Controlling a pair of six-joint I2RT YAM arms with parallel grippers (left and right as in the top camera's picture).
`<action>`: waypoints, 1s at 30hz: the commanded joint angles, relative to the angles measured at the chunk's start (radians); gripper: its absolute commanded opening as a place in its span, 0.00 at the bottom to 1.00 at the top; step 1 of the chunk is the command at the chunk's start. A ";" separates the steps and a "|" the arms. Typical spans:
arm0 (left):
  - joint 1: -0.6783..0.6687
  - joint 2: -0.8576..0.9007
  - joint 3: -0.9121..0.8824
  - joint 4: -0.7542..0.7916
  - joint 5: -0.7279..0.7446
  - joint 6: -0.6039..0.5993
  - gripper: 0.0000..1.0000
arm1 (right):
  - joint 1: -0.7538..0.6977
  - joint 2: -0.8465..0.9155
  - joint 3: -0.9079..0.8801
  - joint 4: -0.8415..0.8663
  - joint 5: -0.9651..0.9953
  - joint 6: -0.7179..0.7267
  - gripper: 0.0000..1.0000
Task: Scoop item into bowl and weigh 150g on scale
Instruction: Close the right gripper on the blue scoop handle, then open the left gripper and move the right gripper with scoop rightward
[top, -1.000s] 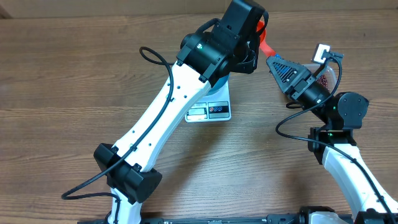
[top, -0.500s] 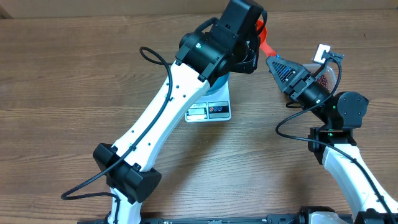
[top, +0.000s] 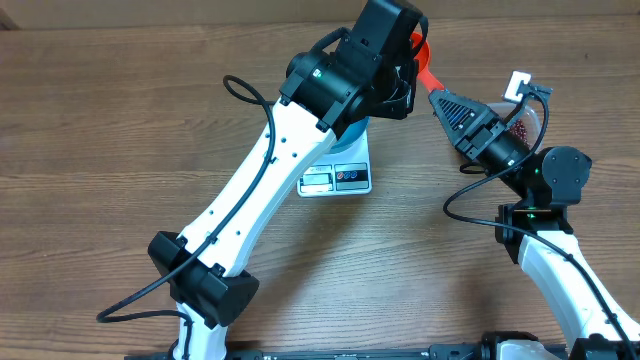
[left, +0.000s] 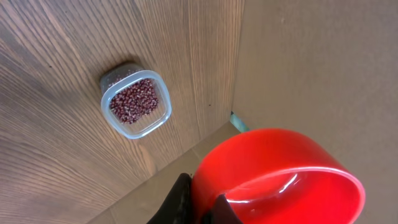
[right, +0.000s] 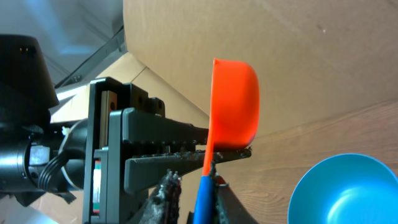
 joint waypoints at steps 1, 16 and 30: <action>0.005 -0.017 0.019 -0.012 -0.005 -0.009 0.09 | 0.006 -0.008 0.018 0.021 0.002 -0.009 0.10; 0.005 -0.017 0.019 -0.014 -0.005 -0.008 0.81 | 0.006 -0.008 0.018 -0.049 0.032 -0.079 0.04; 0.005 -0.017 0.019 -0.015 -0.005 0.238 1.00 | -0.058 -0.008 0.018 -0.208 0.046 -0.230 0.04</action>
